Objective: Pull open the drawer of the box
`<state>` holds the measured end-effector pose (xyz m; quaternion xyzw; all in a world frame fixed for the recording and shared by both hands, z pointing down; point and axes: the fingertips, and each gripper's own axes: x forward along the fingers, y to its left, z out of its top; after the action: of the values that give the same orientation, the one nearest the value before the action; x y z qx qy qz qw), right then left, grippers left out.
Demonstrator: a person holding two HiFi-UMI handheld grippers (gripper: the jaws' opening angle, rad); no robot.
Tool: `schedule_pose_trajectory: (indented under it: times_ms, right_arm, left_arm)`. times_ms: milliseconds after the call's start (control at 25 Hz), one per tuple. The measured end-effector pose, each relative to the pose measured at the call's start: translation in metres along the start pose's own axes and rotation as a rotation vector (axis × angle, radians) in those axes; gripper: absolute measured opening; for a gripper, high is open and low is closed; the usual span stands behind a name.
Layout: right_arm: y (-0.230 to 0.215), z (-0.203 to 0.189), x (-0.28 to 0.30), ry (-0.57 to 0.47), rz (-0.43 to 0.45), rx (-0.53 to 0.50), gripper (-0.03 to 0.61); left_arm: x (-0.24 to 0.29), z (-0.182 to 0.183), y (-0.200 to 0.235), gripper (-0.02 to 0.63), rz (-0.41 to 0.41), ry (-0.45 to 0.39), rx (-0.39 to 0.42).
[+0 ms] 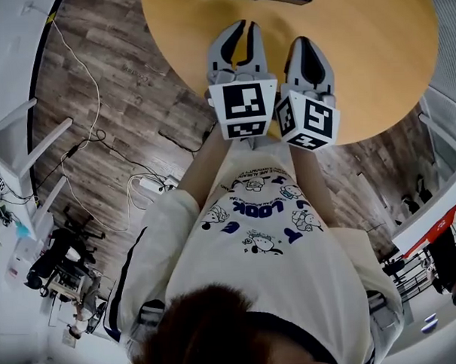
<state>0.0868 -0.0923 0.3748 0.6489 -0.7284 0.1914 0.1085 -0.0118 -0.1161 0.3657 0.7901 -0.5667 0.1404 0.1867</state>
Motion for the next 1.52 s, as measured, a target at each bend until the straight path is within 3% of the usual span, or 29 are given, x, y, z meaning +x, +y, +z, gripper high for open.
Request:
schedule_pose_trajectory:
  times_ms: [160,320,720,1520]
  right_arm:
    - [-0.003,-0.005,0.006,0.020,0.005,0.002,0.032]
    - [-0.003,-0.011,0.012,0.038,0.014,0.005,0.032]
    - [-0.004,-0.021,0.028,0.075,0.041,0.012,0.032]
    - [-0.031,-0.043,0.055,0.130,0.007,0.058,0.032]
  left_arm:
    - [0.009,-0.008,0.004,0.032,0.010,0.025,-0.016]
    - [0.021,-0.017,0.006,0.092,0.004,0.055,-0.029]
    - [0.050,-0.028,0.010,0.105,0.015,0.100,-0.052]
    - [0.103,-0.064,0.009,0.141,0.016,0.224,-0.100]
